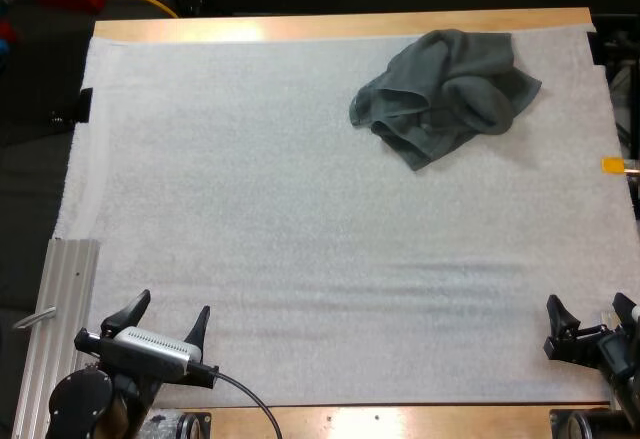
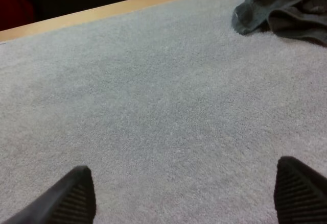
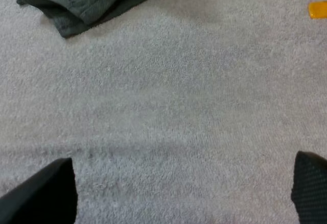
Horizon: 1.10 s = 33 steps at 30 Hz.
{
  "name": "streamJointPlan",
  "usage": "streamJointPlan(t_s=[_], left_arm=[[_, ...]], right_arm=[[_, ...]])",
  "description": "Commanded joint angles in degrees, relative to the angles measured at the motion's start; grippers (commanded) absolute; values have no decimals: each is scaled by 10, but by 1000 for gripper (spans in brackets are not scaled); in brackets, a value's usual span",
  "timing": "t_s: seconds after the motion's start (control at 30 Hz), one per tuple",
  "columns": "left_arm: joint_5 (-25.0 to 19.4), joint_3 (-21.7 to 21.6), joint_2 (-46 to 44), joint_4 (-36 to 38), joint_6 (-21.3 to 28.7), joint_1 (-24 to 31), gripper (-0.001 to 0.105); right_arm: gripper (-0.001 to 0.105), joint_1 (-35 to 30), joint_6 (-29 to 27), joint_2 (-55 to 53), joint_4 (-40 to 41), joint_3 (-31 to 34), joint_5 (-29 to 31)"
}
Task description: Pick towel from pile, fold and stack
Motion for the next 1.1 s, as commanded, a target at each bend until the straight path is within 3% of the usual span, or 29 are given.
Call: streamJointPlan(t_s=[0.0, 0.63, 0.83, 1.07], left_arm=[[2, 1, -80, -7, 0, -1, 69], [3, 0, -53, -11, -1, -1, 69], [43, -21, -27, -11, -1, -1, 69], [79, -54, 21, -14, -1, -6, 69]], right_arm=[[82, -2, -2, -26, -4, -3, 0], [82, -2, -2, 3, 22, -25, -1], [82, -2, -2, 52, 22, -59, -12], [82, -2, -2, 120, 22, -102, -69]])
